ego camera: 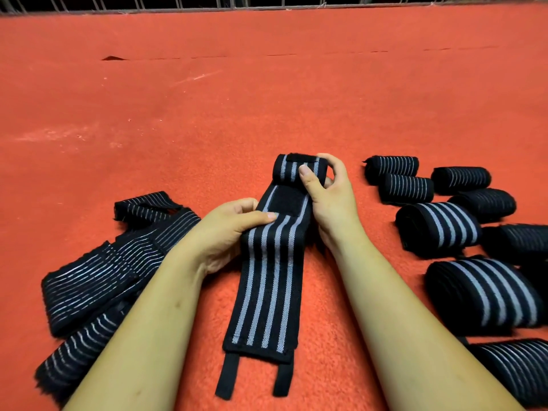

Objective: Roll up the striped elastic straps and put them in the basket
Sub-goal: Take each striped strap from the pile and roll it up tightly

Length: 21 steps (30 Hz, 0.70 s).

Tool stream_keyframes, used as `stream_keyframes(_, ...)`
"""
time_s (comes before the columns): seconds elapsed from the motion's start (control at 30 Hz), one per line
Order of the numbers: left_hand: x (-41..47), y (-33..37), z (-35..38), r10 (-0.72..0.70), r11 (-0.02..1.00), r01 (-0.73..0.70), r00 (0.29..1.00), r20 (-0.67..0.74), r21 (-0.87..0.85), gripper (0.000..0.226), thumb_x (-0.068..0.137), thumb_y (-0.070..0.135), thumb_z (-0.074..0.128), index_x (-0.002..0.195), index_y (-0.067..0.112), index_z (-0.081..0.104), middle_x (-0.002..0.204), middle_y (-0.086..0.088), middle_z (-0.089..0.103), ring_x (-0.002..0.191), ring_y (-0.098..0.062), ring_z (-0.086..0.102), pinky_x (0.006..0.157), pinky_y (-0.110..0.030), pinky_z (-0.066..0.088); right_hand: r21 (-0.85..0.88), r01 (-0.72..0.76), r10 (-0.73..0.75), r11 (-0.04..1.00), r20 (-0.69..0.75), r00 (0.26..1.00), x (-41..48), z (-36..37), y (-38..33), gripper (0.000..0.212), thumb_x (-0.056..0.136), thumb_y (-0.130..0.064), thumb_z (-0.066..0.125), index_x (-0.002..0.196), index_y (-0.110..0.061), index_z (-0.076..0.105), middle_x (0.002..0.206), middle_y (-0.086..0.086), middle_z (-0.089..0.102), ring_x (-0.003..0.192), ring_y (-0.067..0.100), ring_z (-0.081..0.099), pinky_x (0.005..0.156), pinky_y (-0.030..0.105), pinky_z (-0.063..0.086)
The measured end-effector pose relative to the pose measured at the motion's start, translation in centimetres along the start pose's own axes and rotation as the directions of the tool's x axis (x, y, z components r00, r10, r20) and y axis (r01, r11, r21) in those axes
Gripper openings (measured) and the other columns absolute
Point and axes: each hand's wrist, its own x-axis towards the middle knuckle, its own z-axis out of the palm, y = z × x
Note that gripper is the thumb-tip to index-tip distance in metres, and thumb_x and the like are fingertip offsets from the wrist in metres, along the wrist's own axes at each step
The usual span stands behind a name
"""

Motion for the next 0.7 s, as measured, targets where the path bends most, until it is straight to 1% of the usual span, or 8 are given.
stream_keyframes(0.1, -0.5, 0.3, -0.2, -0.029, 1.0, 0.029, 0.999, 0.042, 0.002, 0.016, 0.084, 0.019, 0.066, 0.072, 0.012, 0.074, 0.077, -0.009, 0.074, 0.068, -0.016, 0.07, 0.064, -0.025, 0.058, 0.031, 0.029, -0.027, 0.999, -0.049, 0.998, 0.2, -0.4, 0.2, 0.038, 0.089, -0.018, 0.071, 0.119, -0.029, 0.051, 0.11, 0.016, 0.07, 0.101, 0.03, 0.069, 0.092, 0.051, 0.056)
stream_keyframes(0.2, -0.5, 0.5, -0.7, -0.081, 0.997, 0.081, 0.996, 0.025, -0.006, 0.016, 0.08, 0.02, 0.069, 0.086, 0.005, 0.07, 0.086, -0.014, 0.075, 0.072, -0.019, 0.072, 0.068, -0.028, 0.061, -0.011, 0.073, -0.074, 0.997, -0.085, 0.994, 0.3, -0.7, 0.3, 0.042, 0.088, -0.007, 0.07, 0.117, -0.028, 0.048, 0.103, 0.009, 0.069, 0.092, 0.021, 0.068, 0.09, 0.049, 0.057)
stream_keyframes(0.3, -1.0, 0.8, -0.7, -0.18, 0.982, 0.175, 0.982, 0.065, 0.073, 0.019, 0.084, 0.011, 0.071, 0.101, 0.005, 0.067, 0.097, -0.018, 0.074, 0.078, -0.025, 0.073, 0.073, -0.035, 0.063, -0.097, 0.131, -0.138, 0.987, -0.073, 0.988, 0.1, -0.6, 0.2, 0.046, 0.085, -0.002, 0.068, 0.115, -0.029, 0.047, 0.1, 0.003, 0.068, 0.091, 0.013, 0.066, 0.09, 0.046, 0.056)
stream_keyframes(0.4, -0.8, 0.4, -0.5, -0.184, 0.977, 0.179, 0.983, 0.027, 0.118, 0.045, 0.079, 0.001, 0.076, 0.118, 0.007, 0.054, 0.111, -0.017, 0.071, 0.083, -0.026, 0.073, 0.074, -0.041, 0.062, -0.179, 0.172, -0.185, 0.969, -0.056, 0.981, 0.3, -0.6, 0.3, 0.052, 0.082, -0.002, 0.068, 0.122, -0.029, 0.048, 0.111, 0.003, 0.067, 0.1, 0.012, 0.065, 0.097, 0.042, 0.052)
stream_keyframes(0.47, -0.4, -0.1, -0.5, -0.176, 0.98, 0.172, 0.984, 0.025, 0.102, 0.07, 0.073, 0.002, 0.081, 0.133, 0.016, 0.048, 0.126, -0.013, 0.065, 0.095, -0.026, 0.073, 0.084, -0.044, 0.06, -0.228, 0.189, -0.208, 0.955, -0.062, 0.976, 0.4, -0.6, 0.5, 0.053, 0.08, -0.005, 0.068, 0.125, -0.03, 0.051, 0.117, 0.001, 0.066, 0.108, 0.015, 0.064, 0.102, 0.043, 0.049)
stream_keyframes(0.5, -0.4, -0.1, -0.5, -0.184, 0.979, 0.177, 0.98, 0.073, 0.1, 0.07, 0.074, 0.002, 0.079, 0.136, 0.014, 0.048, 0.127, -0.013, 0.066, 0.098, -0.026, 0.072, 0.087, -0.043, 0.059, -0.224, 0.197, -0.217, 0.954, -0.07, 0.974, 0.5, -0.7, 0.7, 0.05, 0.08, -0.006, 0.068, 0.122, -0.03, 0.053, 0.116, 0.0, 0.066, 0.108, 0.015, 0.064, 0.102, 0.044, 0.049)
stream_keyframes(0.6, -0.8, -0.1, -0.5, -0.173, 0.981, 0.144, 0.955, 0.243, 0.133, 0.041, 0.086, -0.004, 0.066, 0.125, 0.001, 0.058, 0.112, -0.016, 0.07, 0.092, -0.025, 0.071, 0.083, -0.036, 0.059, -0.141, 0.208, -0.218, 0.968, -0.054, 0.975, 0.6, -0.9, 0.9, 0.044, 0.081, -0.003, 0.066, 0.112, -0.032, 0.055, 0.105, 0.0, 0.066, 0.099, 0.016, 0.064, 0.097, 0.05, 0.051)
stream_keyframes(0.7, -1.2, 0.0, -0.7, -0.138, 0.986, 0.101, 0.941, 0.309, 0.13, 0.029, 0.085, 0.001, 0.07, 0.114, 0.001, 0.064, 0.106, -0.017, 0.071, 0.089, -0.024, 0.071, 0.081, -0.033, 0.06, -0.061, 0.17, -0.164, 0.984, 0.086, 0.983, 0.3, -0.6, 0.9, 0.045, 0.084, 0.002, 0.061, 0.111, -0.033, 0.054, 0.1, 0.005, 0.063, 0.093, 0.018, 0.062, 0.093, 0.055, 0.053)
